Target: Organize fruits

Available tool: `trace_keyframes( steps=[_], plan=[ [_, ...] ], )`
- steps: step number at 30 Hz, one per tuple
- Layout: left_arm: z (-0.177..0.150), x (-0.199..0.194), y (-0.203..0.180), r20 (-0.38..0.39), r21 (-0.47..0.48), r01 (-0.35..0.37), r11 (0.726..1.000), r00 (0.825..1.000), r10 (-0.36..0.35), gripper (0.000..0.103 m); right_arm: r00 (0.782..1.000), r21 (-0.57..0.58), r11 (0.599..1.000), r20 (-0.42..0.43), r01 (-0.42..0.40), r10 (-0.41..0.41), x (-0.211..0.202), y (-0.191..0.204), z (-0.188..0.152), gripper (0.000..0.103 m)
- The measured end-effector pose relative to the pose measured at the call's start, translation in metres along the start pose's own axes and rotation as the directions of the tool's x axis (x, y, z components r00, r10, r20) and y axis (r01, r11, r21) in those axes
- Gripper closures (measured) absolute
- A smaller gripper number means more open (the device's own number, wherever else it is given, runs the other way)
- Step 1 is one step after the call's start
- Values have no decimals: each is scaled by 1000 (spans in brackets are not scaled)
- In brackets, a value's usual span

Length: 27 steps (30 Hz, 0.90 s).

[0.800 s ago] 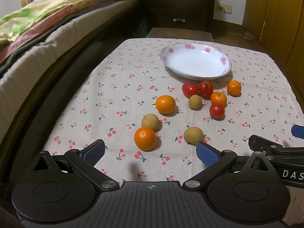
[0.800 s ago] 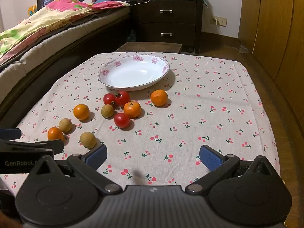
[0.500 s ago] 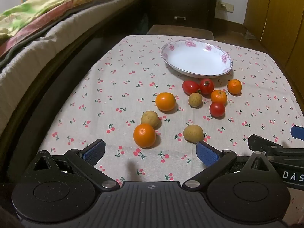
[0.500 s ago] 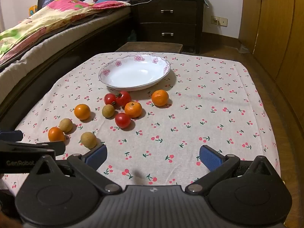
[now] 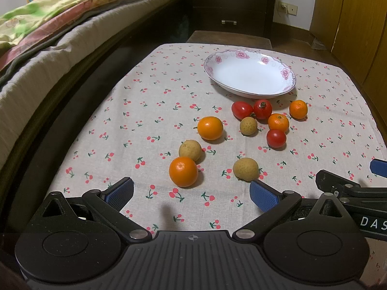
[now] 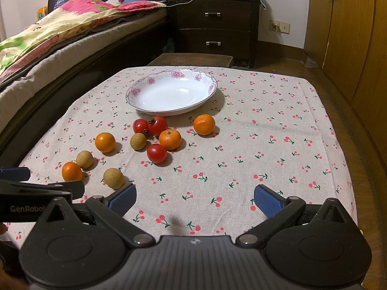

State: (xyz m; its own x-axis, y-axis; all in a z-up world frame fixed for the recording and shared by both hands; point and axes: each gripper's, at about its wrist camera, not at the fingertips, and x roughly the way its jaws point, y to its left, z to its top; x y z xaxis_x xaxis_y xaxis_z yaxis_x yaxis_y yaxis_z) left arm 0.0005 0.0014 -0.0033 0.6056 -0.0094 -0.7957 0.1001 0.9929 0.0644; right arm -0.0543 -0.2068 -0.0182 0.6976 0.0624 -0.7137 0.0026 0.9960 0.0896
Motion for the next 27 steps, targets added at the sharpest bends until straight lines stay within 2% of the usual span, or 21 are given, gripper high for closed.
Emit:
trace_keyframes(
  steps=[27],
  plan=[
    [-2, 2, 5, -1, -16, -1, 1000, 1000, 1, 1, 1000, -7, 1000, -8, -10, 10, 4, 4, 0, 0]
  ],
)
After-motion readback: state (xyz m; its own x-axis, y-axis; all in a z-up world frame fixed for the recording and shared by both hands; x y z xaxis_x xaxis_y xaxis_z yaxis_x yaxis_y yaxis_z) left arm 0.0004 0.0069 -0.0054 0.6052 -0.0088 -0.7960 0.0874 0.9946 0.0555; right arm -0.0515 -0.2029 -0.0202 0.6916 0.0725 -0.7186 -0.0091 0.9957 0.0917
